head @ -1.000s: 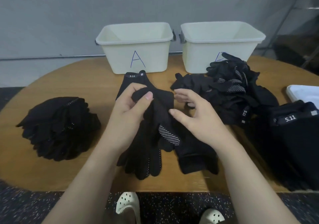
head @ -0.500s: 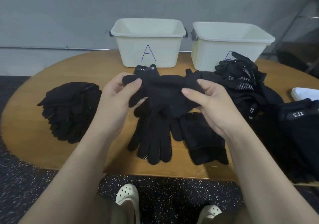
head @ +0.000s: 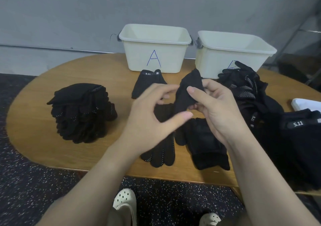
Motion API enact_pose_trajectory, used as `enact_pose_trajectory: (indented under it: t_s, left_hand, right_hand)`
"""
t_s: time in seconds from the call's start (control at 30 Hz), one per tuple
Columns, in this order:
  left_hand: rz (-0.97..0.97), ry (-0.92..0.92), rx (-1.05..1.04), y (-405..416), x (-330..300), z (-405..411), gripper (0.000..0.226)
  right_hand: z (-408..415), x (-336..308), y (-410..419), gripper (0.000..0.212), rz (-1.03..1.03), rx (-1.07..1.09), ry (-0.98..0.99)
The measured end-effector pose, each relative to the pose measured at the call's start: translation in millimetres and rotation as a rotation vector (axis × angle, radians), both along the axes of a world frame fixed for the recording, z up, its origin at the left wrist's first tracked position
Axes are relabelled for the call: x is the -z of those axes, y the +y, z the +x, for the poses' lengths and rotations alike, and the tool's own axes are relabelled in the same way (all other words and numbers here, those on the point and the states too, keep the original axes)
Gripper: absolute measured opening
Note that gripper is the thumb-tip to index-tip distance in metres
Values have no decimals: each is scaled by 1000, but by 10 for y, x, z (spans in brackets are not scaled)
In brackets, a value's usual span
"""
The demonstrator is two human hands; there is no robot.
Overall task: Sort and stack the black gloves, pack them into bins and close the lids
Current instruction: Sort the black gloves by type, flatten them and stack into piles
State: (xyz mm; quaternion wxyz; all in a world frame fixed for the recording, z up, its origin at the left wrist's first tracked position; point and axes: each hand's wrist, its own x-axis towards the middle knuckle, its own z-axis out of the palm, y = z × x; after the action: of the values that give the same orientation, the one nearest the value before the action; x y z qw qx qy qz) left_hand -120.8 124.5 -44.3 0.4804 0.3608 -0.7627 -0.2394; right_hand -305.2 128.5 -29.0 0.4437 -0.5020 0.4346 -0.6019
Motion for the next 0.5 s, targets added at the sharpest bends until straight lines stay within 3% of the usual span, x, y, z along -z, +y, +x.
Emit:
enact_pose_trajectory:
  t_s: [0.07, 0.27, 0.4, 0.5]
  left_hand:
    - [22, -13, 13, 12, 49, -98, 56]
    - [86, 133, -35, -62, 107, -154, 30]
    - [173, 260, -42, -63, -9, -143, 19]
    - [306, 342, 65, -39, -135, -131, 20]
  right_hand:
    - [7, 7, 26, 8, -1, -25, 12]
    - [-54, 36, 67, 14, 2, -41, 52]
    - [-117, 76, 119, 16, -70, 104, 187]
    - [-218, 138, 138, 39, -15, 82, 240]
